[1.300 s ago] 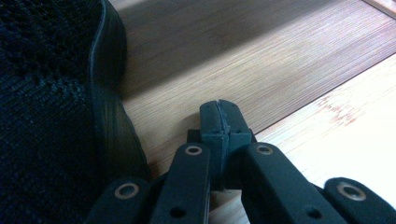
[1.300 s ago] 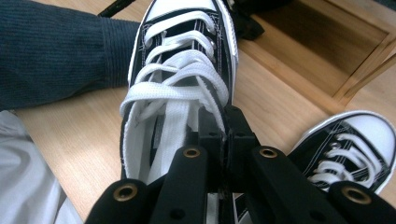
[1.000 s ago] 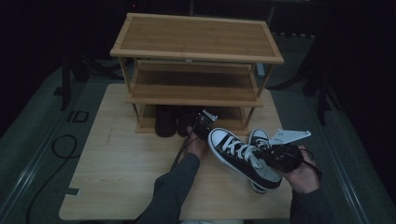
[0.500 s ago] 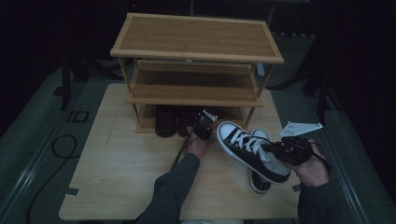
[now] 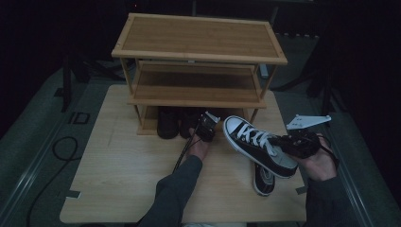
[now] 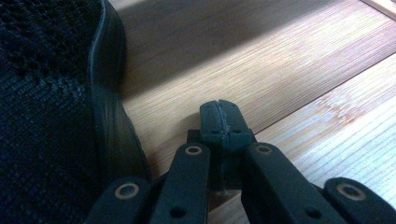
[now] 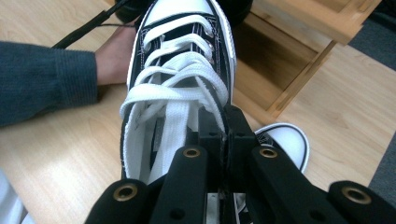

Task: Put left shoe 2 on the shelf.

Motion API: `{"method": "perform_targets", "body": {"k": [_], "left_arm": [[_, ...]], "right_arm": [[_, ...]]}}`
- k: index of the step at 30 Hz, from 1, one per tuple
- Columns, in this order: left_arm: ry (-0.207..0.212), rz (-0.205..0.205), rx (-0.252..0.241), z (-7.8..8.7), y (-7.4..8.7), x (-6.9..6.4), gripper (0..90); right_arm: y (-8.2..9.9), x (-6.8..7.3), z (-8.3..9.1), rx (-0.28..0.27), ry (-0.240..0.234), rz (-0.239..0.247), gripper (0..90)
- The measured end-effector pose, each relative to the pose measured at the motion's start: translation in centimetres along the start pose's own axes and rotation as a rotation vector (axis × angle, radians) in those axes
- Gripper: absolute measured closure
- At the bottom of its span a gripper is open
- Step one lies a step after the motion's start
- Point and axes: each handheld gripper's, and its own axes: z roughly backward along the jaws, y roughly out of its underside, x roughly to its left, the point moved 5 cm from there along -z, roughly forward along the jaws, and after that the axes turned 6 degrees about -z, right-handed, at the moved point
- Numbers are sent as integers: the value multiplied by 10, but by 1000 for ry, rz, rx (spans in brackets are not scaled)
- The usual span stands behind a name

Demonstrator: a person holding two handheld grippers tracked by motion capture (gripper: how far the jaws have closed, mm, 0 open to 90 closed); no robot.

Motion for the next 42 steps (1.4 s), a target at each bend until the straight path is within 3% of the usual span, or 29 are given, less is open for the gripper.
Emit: {"method": "perform_targets", "body": {"k": [18,29,42], "left_arm": [[4,4,-5,0,0,0,900],[-13,-1,1,0,0,0,900],[7,1,-4,0,0,-1,900]], "right_arm": [[-32,-19,9,-47,13,-26,882],[-61,-20,-6,-57,-5,-13,882],[-90,-14,-22,-82,-22,-6,882]]}}
